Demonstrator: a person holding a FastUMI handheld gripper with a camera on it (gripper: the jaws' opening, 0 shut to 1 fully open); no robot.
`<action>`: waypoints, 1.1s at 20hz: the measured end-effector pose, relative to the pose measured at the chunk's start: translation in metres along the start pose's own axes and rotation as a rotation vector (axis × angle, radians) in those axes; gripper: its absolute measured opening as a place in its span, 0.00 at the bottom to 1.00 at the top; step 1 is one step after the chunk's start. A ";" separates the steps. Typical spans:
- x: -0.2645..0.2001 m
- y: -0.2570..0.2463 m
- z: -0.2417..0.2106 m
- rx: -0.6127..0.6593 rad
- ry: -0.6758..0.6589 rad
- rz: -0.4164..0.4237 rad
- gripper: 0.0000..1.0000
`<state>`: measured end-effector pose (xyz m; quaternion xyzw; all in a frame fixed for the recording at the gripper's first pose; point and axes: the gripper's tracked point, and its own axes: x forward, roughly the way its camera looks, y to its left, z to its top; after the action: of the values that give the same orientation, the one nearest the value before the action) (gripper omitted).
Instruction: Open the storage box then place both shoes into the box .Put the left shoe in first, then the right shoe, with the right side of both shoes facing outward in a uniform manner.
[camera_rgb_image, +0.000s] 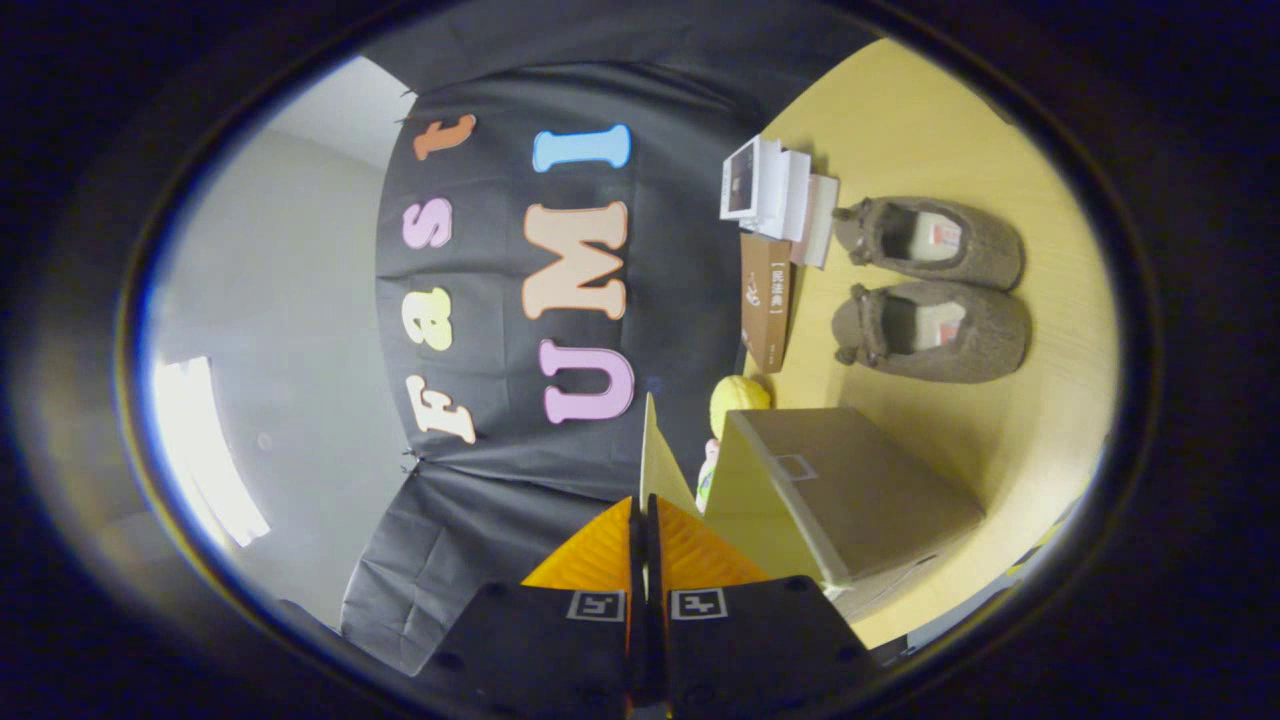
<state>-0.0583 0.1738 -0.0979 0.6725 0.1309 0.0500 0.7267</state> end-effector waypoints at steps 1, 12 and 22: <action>0.002 0.010 -0.006 -0.020 0.006 0.006 0.03; 0.046 0.115 -0.153 -0.290 0.163 0.028 0.03; 0.087 0.051 -0.341 -0.439 0.335 -0.059 0.04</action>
<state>-0.0569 0.5288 -0.0787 0.4772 0.2548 0.1662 0.8245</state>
